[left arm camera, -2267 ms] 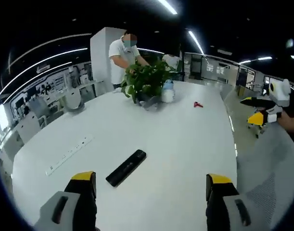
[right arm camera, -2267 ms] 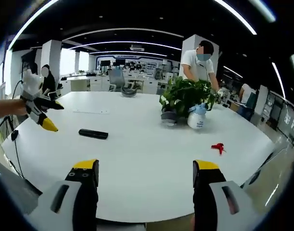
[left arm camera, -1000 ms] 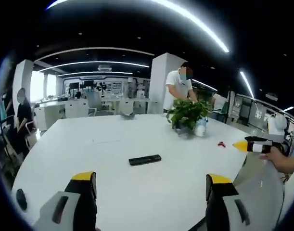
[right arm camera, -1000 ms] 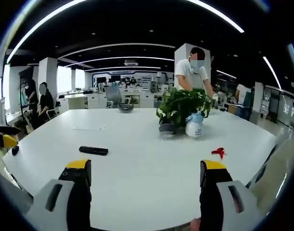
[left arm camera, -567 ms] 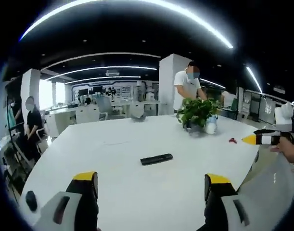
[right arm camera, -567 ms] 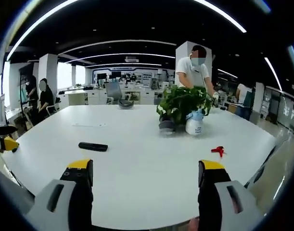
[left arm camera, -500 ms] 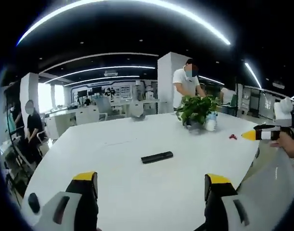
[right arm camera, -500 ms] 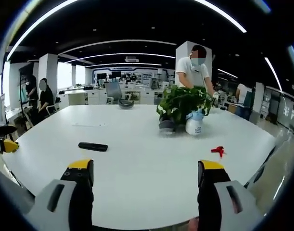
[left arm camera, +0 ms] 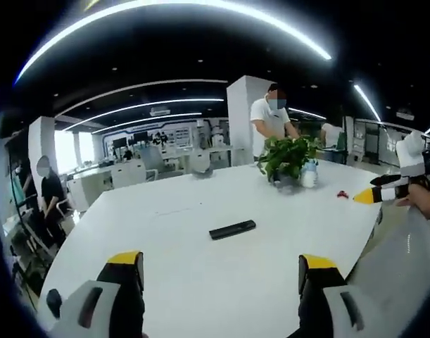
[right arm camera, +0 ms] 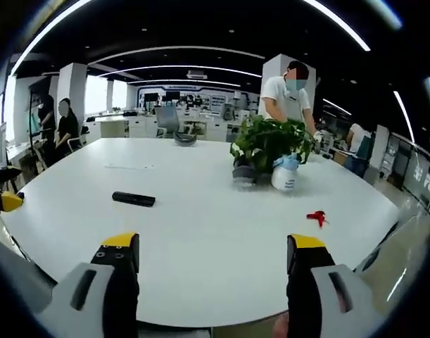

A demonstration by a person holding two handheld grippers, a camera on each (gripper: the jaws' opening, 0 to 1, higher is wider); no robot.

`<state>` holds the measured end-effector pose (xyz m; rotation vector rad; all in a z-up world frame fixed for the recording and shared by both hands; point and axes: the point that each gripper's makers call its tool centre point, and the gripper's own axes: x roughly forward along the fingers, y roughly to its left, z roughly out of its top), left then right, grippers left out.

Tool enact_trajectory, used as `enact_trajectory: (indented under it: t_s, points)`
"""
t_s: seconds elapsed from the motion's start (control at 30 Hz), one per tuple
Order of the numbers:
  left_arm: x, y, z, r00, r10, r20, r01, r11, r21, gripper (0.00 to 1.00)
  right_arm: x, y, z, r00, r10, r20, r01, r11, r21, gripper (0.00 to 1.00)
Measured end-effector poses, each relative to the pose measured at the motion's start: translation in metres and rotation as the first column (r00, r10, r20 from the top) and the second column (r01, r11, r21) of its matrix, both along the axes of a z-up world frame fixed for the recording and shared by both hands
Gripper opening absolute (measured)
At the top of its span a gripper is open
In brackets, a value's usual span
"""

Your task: Press the specified remote control buttons in sequence, fully releasing each button before pressing the next.

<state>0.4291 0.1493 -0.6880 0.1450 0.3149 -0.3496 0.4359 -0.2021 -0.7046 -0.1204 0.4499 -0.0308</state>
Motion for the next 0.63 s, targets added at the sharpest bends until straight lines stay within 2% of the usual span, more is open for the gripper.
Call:
enact_trajectory:
  t_s: [0.07,0.2,0.3,0.5,0.63]
  points:
    - [-0.001,0.001,0.004,1.0,0.001,0.026,-0.001,1.0,0.013,0.93,0.0,0.002,-0.001,1.0,0.01,-0.008,-0.01,1.0,-0.005,0.89]
    - [0.0,0.001,0.013,0.998,0.007,0.068,-0.007,1.0,-0.006,0.96,0.0,0.002,0.0,1.0,0.018,-0.005,-0.018,1.0,-0.021,0.88]
    - [0.001,0.007,0.014,0.996,0.034,0.076,-0.034,0.999,-0.002,0.96,-0.001,0.001,-0.001,1.0,0.013,-0.012,-0.013,0.999,-0.029,0.86]
    - [0.001,0.003,0.014,0.998,0.016,0.066,-0.014,0.999,-0.041,0.97,-0.002,0.0,0.0,1.0,0.012,-0.001,-0.012,0.999,-0.043,0.86]
    - [-0.002,0.002,0.015,0.997,0.012,0.076,-0.01,1.0,-0.027,0.97,-0.003,-0.004,0.002,1.0,-0.004,0.014,0.004,0.999,-0.053,0.87]
